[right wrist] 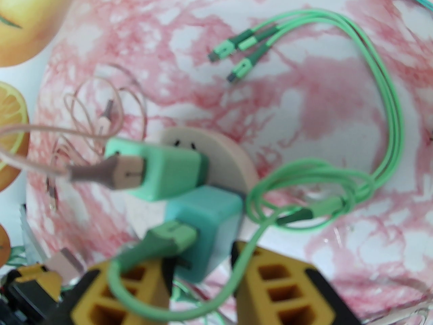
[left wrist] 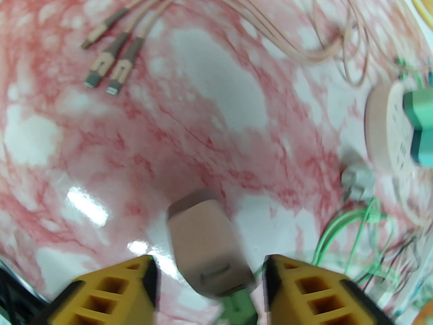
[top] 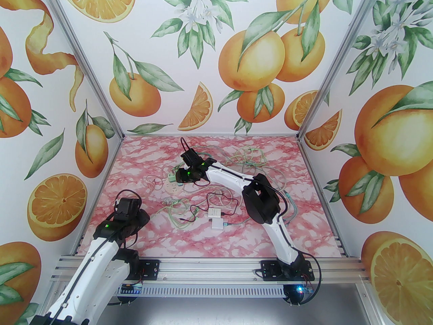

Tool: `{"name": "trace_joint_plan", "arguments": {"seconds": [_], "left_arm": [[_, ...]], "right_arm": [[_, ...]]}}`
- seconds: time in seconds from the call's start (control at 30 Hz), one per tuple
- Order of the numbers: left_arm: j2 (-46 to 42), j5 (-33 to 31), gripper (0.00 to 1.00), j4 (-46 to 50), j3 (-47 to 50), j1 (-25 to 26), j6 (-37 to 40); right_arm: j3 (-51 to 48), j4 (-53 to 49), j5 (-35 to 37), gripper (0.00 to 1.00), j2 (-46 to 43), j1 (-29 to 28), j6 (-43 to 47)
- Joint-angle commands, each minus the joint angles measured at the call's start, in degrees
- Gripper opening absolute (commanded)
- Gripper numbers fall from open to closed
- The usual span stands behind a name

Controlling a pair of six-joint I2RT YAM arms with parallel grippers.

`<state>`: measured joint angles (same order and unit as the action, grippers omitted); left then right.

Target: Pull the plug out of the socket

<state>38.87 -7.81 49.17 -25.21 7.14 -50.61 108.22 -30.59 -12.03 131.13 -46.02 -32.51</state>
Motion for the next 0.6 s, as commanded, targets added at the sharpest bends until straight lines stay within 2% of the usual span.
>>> {"name": "trace_joint_plan", "arguments": {"seconds": [0.0, 0.07, 0.13, 0.17, 0.4, 0.5, 0.57], "left_arm": [[-0.1, -1.4, 0.77, 0.6, -1.2, -0.4, -1.0], [0.5, -3.3, 0.82, 2.8, -2.9, -0.3, -0.2], [1.2, -5.2, 0.96, 5.2, -4.5, -0.2, -1.4], [1.7, -4.5, 1.00, 4.6, -5.0, -0.3, -0.8], [8.2, -3.8, 1.00, 2.5, -14.6, -0.3, 7.7], [11.8, -0.6, 1.00, -1.1, -17.4, -0.3, 11.4], [14.9, 5.3, 1.00, -5.6, -18.4, -0.4, 13.7]], "right_arm": [[-3.8, -10.4, 2.7, 0.35, 5.3, -1.0, 0.7], [-3.9, -10.4, 2.8, 0.35, 5.0, -1.0, 0.7], [-4.0, -10.3, 3.0, 0.35, 4.8, -1.1, 0.7], [-4.1, -10.4, 3.0, 0.36, 4.7, -1.1, 0.8], [-2.1, -10.4, 2.8, 0.41, 2.5, -0.7, 1.7], [1.0, -11.8, 3.4, 0.50, 1.4, -0.5, 2.2], [2.7, -12.4, 4.2, 0.52, 0.3, -0.5, 2.5]]}}
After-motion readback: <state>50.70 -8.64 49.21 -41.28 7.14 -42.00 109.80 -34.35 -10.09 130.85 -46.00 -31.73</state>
